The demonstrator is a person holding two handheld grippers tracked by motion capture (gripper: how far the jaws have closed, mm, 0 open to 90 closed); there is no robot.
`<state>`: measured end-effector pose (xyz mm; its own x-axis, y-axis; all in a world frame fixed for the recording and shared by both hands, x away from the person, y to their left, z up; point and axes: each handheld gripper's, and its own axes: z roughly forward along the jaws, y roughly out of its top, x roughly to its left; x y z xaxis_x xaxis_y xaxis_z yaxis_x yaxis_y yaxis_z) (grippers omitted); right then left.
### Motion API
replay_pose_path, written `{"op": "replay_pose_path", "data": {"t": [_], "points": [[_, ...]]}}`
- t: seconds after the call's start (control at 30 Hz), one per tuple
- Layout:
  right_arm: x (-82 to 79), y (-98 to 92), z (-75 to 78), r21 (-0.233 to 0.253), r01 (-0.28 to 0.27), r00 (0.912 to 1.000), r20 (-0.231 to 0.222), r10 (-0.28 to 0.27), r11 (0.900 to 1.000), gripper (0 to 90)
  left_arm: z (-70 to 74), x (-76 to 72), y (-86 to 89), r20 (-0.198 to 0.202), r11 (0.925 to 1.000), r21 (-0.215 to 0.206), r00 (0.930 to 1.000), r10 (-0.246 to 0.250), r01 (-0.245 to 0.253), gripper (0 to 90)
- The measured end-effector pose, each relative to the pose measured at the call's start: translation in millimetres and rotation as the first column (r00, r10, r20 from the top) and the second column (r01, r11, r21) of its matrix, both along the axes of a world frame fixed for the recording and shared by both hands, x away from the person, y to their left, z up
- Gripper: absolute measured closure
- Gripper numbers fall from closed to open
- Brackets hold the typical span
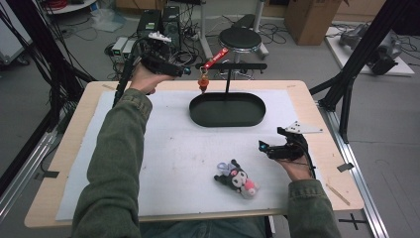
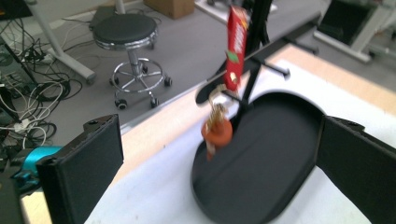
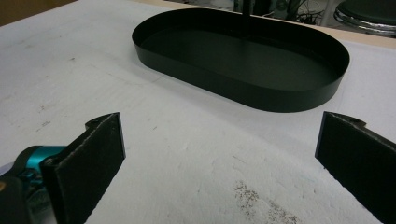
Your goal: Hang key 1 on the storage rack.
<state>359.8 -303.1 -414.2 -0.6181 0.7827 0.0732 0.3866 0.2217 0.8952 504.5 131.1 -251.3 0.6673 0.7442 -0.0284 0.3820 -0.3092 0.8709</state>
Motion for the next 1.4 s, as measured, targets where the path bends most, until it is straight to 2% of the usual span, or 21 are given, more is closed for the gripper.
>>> {"op": "replay_pose_path", "data": {"t": [0.23, 0.47, 0.53, 0.6, 0.73, 0.93, 1.13, 1.23, 1.4], "points": [[-1.2, 0.9, 0.3, -0.003, 0.002, 1.0, -0.008, -0.002, 1.0, 0.4, -8.5, -17.2, 18.1, 0.003, 0.9999, -0.004, 0.9999, 0.013, -0.013, 1.8], [-1.6, 1.9, -0.1, -0.014, 0.003, 0.9999, -0.011, -0.003, 1.0, 0.4, -16.6, -37.3, 42.1, -0.004, 0.9988, 0.001, 0.9988, 0.049, -0.049, 1.9], [-1.6, 2.0, -0.1, -0.018, 0.001, 1.0, -0.007, -0.001, 1.0, 0.4, -17.8, -43.4, 50.5, -0.011, 0.9983, -0.008, 0.9983, 0.057, -0.057, 2.4], [-1.8, 2.2, -0.2, -0.022, 0.003, 0.9999, -0.01, -0.004, 1.0, 0.4, -17.4, -48.9, 57.6, -0.01, 0.997, -0.037, 0.9977, 0.068, -0.068, 2.4], [-3.1, 3.2, 0.1, -0.028, 0.008, 0.9999, -0.011, -0.008, 1.0, 0.4, -18.2, -58.8, 69.2, -0.009, 0.9952, -0.049, 0.9964, 0.084, -0.084, 2.4], [-3.8, 3.4, 0.0, -0.037, 0.01, 0.9998, -0.018, -0.011, 0.999, 0.4, -26.1, -74.4, 84.5, -0.018, 0.9938, -0.039, 0.9944, 0.104, -0.104, 2.4], [-3.7, 3.8, -0.4, -0.042, 0.006, 0.9999, -0.015, -0.007, 0.999, 0.4, -36.4, -86.5, 91.9, -0.036, 0.995, 0.006, 0.9943, 0.1, -0.1, 2.4], [-3.5, 4.4, -0.7, -0.043, 0.006, 0.9999, -0.014, -0.006, 0.999, 0.4, -42.7, -91.4, 94.3, -0.058, 0.9948, 0.026, 0.9933, 0.1, -0.099, 2.4], [-2.8, 4.3, -1.1, -0.043, 0.005, 0.9999, -0.014, -0.006, 0.999, 0.4, -66.2, -106.0, 106.4, -0.1, 0.9932, 0.032, 0.9884, 0.115, -0.112, 2.4]]}}
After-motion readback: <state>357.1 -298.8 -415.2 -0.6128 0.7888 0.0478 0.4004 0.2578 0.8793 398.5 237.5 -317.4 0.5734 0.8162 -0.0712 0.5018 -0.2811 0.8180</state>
